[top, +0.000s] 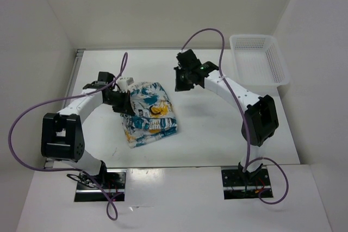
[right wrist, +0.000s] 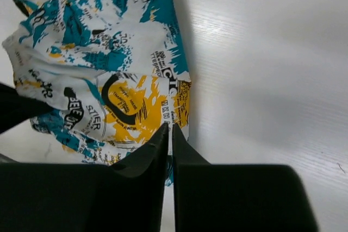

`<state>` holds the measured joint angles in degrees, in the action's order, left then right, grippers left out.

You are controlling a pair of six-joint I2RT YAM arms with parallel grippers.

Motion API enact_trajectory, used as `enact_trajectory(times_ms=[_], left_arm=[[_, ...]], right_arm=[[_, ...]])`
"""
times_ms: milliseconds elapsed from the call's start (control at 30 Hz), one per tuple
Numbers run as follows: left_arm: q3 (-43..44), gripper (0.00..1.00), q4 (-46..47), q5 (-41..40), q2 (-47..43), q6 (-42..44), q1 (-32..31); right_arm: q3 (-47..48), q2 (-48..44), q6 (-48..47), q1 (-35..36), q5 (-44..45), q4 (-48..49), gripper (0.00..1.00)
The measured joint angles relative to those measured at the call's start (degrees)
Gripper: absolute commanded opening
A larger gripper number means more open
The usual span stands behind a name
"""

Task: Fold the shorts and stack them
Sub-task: Fold the shorts

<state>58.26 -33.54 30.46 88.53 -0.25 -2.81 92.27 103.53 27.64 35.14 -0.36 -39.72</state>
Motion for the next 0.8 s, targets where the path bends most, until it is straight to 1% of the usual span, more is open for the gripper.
enact_trajectory(times_ms=[200, 233, 300, 333, 367, 400, 433, 533, 600, 633, 700, 733, 767, 800], left_arm=[[-1.0, 0.01, -2.5, -0.8, 0.0, 0.0, 0.9], [-1.0, 0.08, -2.6, -1.1, 0.0, 0.0, 1.2], [-1.0, 0.2, -2.6, -1.9, 0.1, 0.1, 1.6], [-1.0, 0.28, -2.7, -2.3, 0.3, 0.0, 1.8], [-1.0, 0.52, -2.8, -2.8, 0.6, 0.0, 2.0], [-1.0, 0.59, -2.8, -3.4, 1.0, 0.3, 2.2], [-1.0, 0.66, -3.0, -3.9, 1.5, 0.2, 2.4], [-0.8, 0.77, -4.6, -5.2, 1.9, 0.2, 3.2], [1.0, 0.77, -6.9, -5.9, 1.8, 0.0, 3.8], [2.7, 0.75, -7.6, -6.2, 1.8, 0.0, 3.9], [6.5, 0.68, -8.6, -6.3, 1.3, 0.0, 4.2], [8.5, 0.62, -8.4, -6.0, 0.9, -0.1, 4.3], [10.3, 0.5, -8.0, -5.3, 0.2, 0.1, 4.3], [11.2, 0.44, -7.6, -4.6, -0.4, -0.2, 4.3]], right_arm=[[-0.9, 1.6, -5.1, 6.6, -4.8, 3.0, 0.0], [-1.8, 2.2, -5.6, 7.5, -5.5, 3.8, 0.0], [-4.7, 3.6, -6.4, 8.7, -7.0, 5.6, 0.0], [-6.0, 4.4, -6.6, 8.8, -7.4, 5.9, 0.0], [-7.3, 5.6, -6.7, 8.8, -7.7, 6.1, 0.0], [-8.2, 6.6, -6.7, 8.8, -7.7, 6.2, 0.0], [-9.2, 7.8, -6.8, 8.8, -7.8, 6.3, 0.0], [-11.5, 10.8, -6.8, 8.9, -7.7, 7.3, 0.0], [-12.1, 12.1, -6.6, 9.0, -7.8, 7.8, 0.0], [-12.0, 12.1, -6.8, 9.0, -7.5, 8.4, 0.0], [-11.9, 12.1, -6.8, 9.1, -7.0, 8.7, 0.0], [-11.8, 12.1, -6.8, 9.2, -6.5, 8.5, 0.0], [-11.5, 12.1, -6.8, 9.3, -6.1, 8.4, 0.0], [-11.0, 12.1, -6.9, 9.3, -5.8, 8.2, 0.0]])
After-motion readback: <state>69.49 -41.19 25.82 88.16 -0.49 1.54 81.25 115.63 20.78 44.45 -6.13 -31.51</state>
